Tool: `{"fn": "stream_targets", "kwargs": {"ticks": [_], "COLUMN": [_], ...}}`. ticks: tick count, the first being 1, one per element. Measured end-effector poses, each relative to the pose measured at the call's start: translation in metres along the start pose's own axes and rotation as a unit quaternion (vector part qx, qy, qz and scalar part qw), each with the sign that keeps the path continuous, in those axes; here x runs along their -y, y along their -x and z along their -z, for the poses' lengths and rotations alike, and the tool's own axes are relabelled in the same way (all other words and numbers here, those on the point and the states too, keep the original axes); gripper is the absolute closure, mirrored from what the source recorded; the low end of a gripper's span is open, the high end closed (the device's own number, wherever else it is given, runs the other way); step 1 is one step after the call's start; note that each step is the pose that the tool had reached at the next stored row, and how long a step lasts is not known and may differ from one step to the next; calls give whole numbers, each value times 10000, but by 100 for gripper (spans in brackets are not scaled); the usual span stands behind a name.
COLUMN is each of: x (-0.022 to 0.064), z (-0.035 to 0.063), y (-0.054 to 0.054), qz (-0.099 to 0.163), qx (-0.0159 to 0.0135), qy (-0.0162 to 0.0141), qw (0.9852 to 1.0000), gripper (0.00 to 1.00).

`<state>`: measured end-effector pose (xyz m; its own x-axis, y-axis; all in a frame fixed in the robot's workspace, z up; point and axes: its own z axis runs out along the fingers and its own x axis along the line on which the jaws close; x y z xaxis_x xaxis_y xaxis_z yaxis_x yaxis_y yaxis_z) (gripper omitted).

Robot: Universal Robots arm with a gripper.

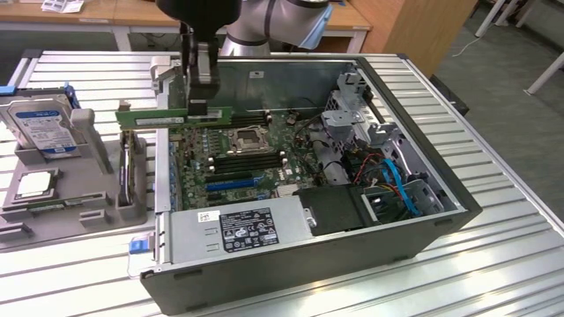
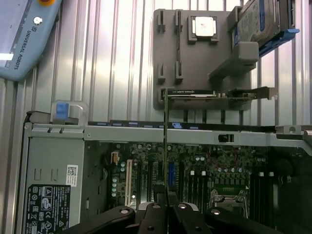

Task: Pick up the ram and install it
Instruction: 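Pick up the ram and move it above insertion slot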

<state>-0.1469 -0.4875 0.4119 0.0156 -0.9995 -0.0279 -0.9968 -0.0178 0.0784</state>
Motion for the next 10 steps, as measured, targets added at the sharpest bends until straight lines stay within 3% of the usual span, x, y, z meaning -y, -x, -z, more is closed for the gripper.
{"fn": "stream_targets", "kwargs": {"ticks": [10], "x": [225], "z": [18], "y": [-5], "qz": [-1], "qx": [1], "qy": [19], "qw": [10000], "gripper": [88]}}
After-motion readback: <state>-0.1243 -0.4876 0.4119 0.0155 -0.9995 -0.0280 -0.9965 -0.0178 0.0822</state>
